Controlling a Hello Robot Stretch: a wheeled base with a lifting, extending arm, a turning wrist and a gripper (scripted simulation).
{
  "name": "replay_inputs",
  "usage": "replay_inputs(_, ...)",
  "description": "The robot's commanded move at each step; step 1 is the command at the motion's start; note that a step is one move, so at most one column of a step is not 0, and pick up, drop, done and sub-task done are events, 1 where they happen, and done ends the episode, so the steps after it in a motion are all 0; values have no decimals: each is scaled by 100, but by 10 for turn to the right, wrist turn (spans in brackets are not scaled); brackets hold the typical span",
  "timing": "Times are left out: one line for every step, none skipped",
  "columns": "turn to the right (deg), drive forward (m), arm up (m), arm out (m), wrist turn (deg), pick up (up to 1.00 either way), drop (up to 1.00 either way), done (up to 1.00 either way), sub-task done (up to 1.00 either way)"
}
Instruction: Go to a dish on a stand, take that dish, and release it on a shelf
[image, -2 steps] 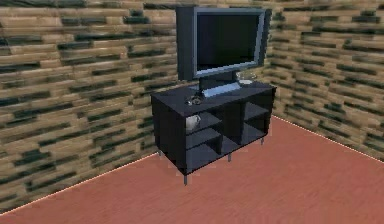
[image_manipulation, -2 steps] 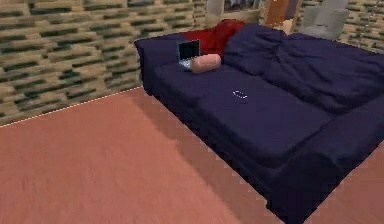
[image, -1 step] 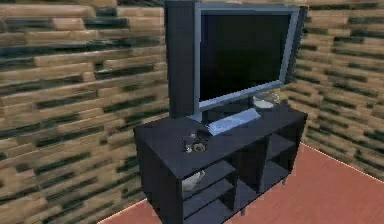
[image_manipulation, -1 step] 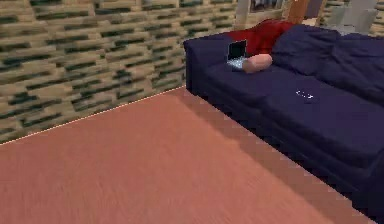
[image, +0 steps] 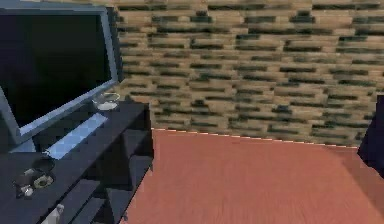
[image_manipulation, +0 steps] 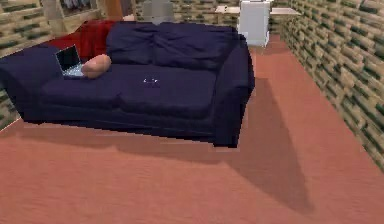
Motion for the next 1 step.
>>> replay_inputs(0,90,0,0,0,0,0,0,0)
